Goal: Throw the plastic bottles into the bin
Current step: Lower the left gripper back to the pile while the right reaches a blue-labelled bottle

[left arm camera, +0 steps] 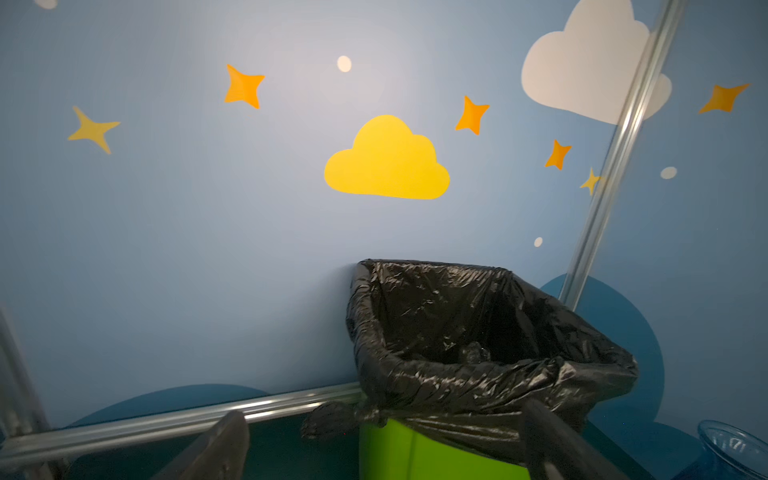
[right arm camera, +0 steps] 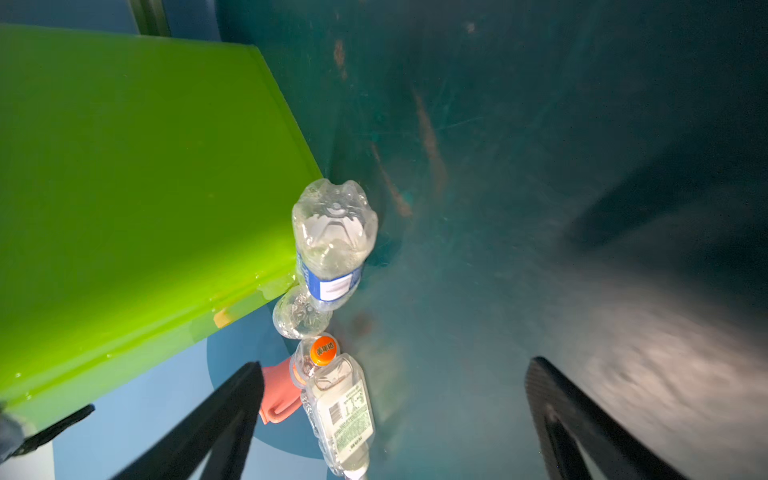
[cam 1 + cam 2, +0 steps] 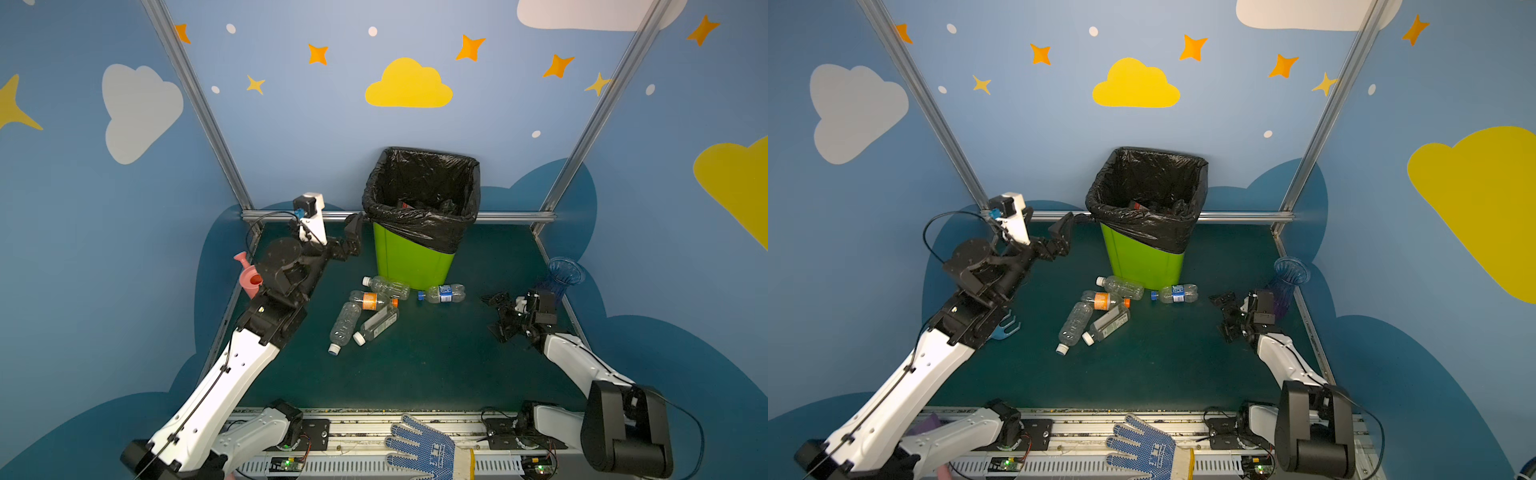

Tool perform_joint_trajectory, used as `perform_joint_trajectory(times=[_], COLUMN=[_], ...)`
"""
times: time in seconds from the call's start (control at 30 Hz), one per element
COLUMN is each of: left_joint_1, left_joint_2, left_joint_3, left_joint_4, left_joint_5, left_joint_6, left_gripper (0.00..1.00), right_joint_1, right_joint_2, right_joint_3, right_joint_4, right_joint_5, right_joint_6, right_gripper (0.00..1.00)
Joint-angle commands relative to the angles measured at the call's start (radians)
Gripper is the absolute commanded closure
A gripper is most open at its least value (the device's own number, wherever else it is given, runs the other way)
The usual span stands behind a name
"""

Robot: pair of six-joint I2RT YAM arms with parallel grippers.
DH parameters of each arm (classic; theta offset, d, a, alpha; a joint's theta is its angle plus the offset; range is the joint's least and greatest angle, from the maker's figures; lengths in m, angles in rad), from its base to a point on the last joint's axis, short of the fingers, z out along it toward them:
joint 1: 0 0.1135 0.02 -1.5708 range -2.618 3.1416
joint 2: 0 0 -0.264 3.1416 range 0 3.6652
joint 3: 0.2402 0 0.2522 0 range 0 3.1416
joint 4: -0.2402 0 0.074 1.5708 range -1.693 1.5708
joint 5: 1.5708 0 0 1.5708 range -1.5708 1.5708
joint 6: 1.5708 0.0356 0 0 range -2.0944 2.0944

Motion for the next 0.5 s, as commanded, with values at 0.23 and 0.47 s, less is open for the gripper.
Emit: perform_joint_trajectory(times=[0.23,0.47], left_joint_1=[0.022,0.022], left_joint_2=[-0.170,-0.277], left_joint_3=[-0.331,-0.489], left_joint_4=[-0.163,-0.247], left_joint_5=[-0.091,-0.121], left_joint_6=[-0.197,-0.290], left_gripper=[0.00,0.00], right_joint_1=[0.201,0.272], right_joint_2=[0.261,0.357], right_joint_3=[0.226,0.324], right_joint_4=[0.036,-0.014], right_joint_5=[0.118,0.188], right_joint_6=[0.134,0.172], right_gripper=[0.03,0.03])
